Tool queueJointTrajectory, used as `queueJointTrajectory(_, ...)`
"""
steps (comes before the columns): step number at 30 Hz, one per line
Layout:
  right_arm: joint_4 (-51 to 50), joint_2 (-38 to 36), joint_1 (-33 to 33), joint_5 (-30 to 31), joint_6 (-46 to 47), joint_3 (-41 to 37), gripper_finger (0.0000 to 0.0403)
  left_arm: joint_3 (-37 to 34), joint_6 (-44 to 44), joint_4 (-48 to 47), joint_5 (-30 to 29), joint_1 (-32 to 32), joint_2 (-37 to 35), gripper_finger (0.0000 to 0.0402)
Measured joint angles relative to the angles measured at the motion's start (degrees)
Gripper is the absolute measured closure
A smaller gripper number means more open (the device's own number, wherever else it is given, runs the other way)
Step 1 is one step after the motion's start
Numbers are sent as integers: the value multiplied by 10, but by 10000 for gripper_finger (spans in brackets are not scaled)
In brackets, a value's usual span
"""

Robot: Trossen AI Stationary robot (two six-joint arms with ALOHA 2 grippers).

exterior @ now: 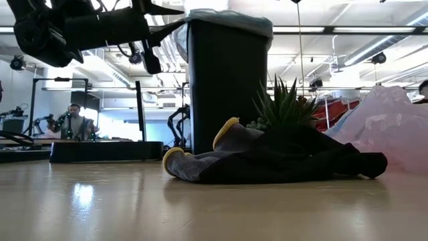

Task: Place trash/remove bag and relplace
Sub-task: Remove trash bag from trash bin

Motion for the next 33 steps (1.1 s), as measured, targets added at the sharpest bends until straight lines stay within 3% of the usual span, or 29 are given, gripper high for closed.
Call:
queueJointTrajectory(5, 0, 0, 0, 0, 0, 0, 217, -3, 8, 5, 2, 0, -7, 362)
queueJointTrajectory(10, 0, 0, 0, 0, -1, 0, 217, -3, 21, 9, 45, 0, -9, 397)
queueJointTrajectory(20, 0, 0, 0, -1, -2, 0, 217, -3, 27, 25, 64, -2, -10, 400)
queueJointTrajectory(27, -1, 0, 0, -1, -2, 0, 217, -3, 27, 73, 129, -2, -10, 401)
queueJointTrajectory(33, 0, 0, 0, -1, -2, 0, 217, -3, 29, 85, 138, -2, -25, 401)
